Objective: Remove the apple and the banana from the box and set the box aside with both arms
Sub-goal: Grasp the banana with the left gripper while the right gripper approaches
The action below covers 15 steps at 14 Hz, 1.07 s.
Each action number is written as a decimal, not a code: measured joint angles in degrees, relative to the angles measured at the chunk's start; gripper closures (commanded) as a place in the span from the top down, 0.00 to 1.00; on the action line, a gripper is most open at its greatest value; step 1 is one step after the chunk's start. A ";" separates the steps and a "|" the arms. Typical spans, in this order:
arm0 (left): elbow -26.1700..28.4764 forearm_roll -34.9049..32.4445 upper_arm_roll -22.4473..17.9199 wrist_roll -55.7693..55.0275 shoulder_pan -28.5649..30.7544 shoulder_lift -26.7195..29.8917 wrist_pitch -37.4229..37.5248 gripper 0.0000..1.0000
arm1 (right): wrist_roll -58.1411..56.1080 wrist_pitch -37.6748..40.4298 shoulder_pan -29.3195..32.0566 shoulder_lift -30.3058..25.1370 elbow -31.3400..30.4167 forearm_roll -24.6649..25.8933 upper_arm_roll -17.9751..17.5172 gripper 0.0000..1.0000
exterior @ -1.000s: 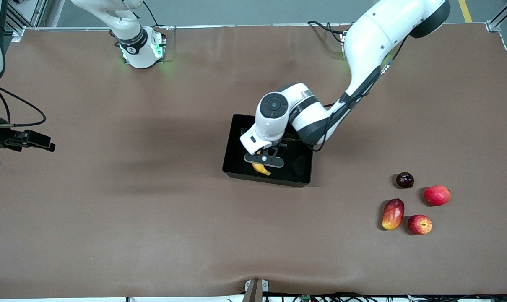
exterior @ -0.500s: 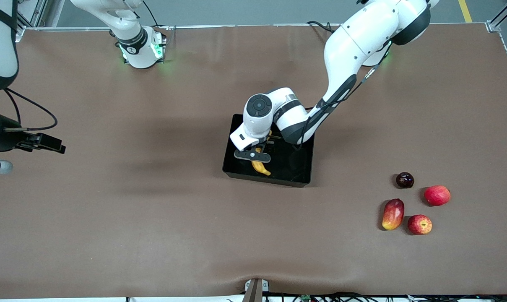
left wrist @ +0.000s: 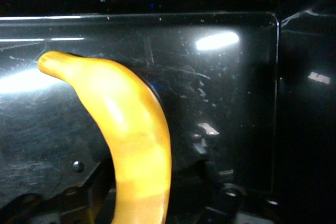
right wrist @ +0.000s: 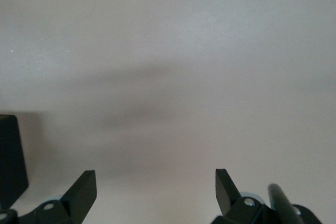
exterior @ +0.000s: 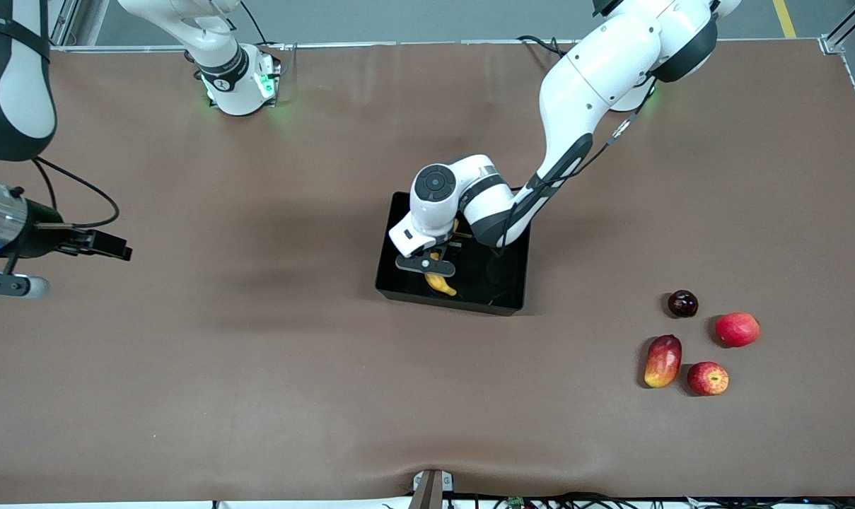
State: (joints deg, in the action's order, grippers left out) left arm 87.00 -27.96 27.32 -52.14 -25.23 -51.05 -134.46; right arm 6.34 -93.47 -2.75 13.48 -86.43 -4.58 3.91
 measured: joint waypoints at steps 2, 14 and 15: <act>-0.35 -0.08 -0.12 0.00 -0.14 0.07 0.09 0.00 | 1.86 0.21 -2.23 0.34 -0.25 -0.36 -0.09 1.00; -5.44 -0.13 -0.25 -0.16 1.05 6.51 8.32 0.00 | 18.43 -1.12 -12.14 0.75 -6.25 -4.81 -0.35 1.00; -5.80 -0.13 -0.27 -0.16 1.61 7.36 9.01 0.00 | 19.45 -2.42 -13.08 0.78 -7.46 -5.12 -0.36 1.00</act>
State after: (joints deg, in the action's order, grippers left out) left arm 81.19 -28.09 27.05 -52.29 -23.61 -43.69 -125.45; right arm 25.79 -95.88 -15.83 14.27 -93.88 -9.70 3.55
